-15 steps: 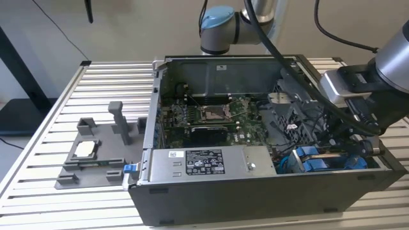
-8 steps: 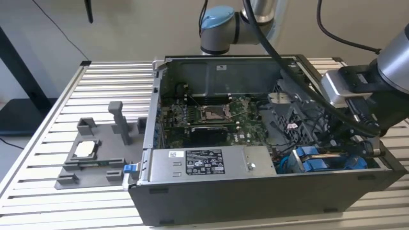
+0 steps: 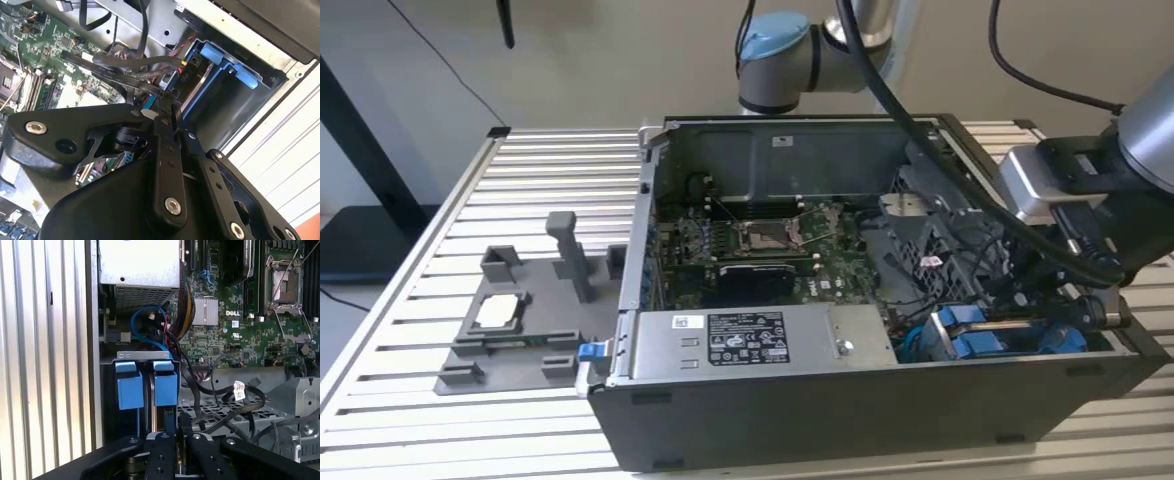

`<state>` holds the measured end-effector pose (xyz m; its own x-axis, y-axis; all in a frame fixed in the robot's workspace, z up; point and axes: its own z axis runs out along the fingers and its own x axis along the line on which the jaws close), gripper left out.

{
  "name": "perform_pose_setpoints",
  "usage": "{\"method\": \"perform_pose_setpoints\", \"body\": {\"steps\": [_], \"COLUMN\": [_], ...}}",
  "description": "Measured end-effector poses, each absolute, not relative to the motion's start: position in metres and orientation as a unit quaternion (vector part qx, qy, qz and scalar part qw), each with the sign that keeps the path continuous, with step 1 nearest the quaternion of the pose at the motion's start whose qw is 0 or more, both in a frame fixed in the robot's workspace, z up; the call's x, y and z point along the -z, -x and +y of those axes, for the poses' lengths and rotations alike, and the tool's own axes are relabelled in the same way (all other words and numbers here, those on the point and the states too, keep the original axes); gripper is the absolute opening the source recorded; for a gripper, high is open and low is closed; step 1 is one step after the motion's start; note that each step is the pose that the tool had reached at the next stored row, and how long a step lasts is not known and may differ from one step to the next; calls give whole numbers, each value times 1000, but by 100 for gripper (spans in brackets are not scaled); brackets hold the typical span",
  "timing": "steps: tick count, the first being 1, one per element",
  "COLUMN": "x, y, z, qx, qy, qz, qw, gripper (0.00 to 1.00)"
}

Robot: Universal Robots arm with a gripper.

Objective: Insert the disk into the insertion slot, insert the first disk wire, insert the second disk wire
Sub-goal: 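Insert the second disk wire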

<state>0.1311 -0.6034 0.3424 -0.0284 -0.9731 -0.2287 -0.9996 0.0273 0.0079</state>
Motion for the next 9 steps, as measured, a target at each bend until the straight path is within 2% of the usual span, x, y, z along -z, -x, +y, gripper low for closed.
{"method": "perform_pose_setpoints", "body": {"steps": [9], "x": [-342], "y": [-133], "z": [-603], "qx": [-83], "qy": [689], "qz": [716], "qw": [80], "gripper": [16]}}
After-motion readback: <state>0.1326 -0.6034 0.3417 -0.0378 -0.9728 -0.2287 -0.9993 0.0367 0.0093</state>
